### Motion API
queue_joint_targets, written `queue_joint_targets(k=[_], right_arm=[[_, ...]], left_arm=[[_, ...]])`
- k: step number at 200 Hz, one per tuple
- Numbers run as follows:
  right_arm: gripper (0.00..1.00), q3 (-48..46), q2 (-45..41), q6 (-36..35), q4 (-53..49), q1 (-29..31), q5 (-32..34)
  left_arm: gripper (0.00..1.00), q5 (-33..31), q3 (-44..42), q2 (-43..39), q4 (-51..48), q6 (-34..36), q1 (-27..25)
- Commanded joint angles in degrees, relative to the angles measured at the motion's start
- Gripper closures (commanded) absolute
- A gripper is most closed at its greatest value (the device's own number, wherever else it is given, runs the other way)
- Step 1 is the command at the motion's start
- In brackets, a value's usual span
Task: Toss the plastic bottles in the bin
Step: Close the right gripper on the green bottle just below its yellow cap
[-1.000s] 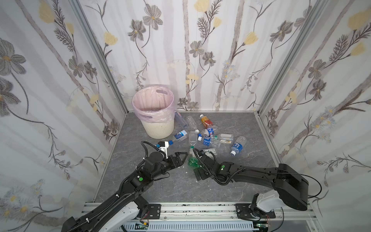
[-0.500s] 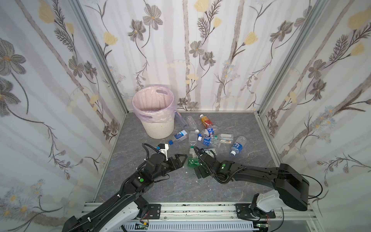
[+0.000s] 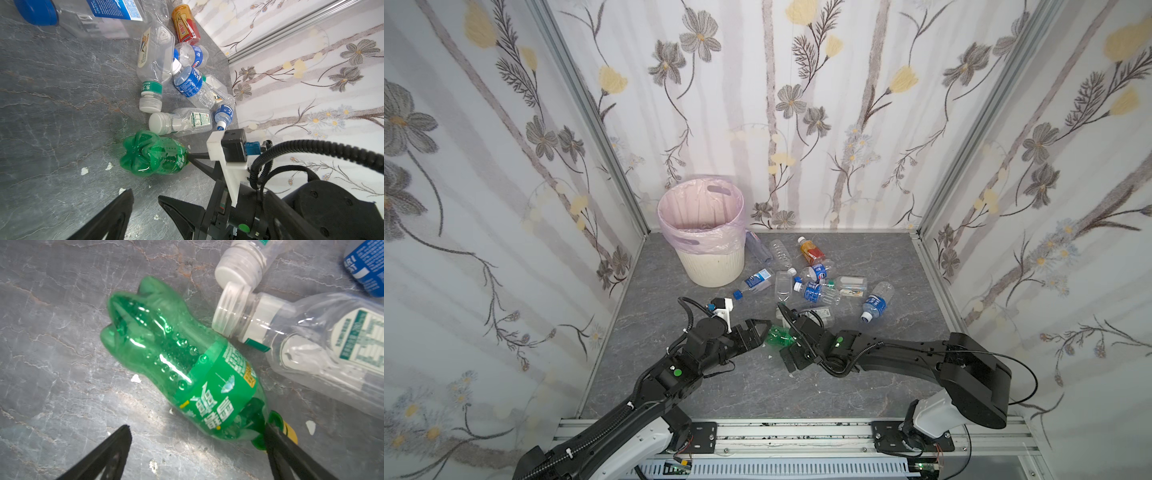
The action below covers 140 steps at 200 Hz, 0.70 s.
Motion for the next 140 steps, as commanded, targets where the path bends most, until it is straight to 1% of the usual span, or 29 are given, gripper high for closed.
queue_joint_targets(k=[1,18,47,67,95,129,140], right_arm=[[0.00,-0.27,-1.45,0.69,2.48,0.01,-0.97],[0.00,-0.30,-2.70,-0.01,1.80,-0.41,0.19],[0.00,-0.47,-4.32,-0.84,1.80,-2.12,0.20],[0.01,-0.14,-2.72,-1.69,2.34,-3.14,-1.75],[0.02,0.60,-0.27,-2.34,3.74,-3.17,-2.83],[0.07,1.08,2.50,-2.43,5.12,-3.17,-5.48],[0.11,1.03,3.22,-2.27,5.58,-3.15,-6.36]], left_arm=[[0.00,-1.19,-0.24,0.26,1.62,-0.15,0.09],[0.00,-0.97,-0.31,0.71,1.62,-0.58,0.12],[0.00,-0.90,-0.63,1.15,1.58,-1.05,0.09],[0.00,-0.77,-0.82,1.08,1.63,-1.24,0.02],[0.00,-0.86,-1.51,0.63,1.62,-2.11,0.17],[0.00,-0.57,-2.42,0.29,1.62,-2.78,0.26],[0.00,-0.65,-2.56,0.07,1.62,-2.83,0.29]])
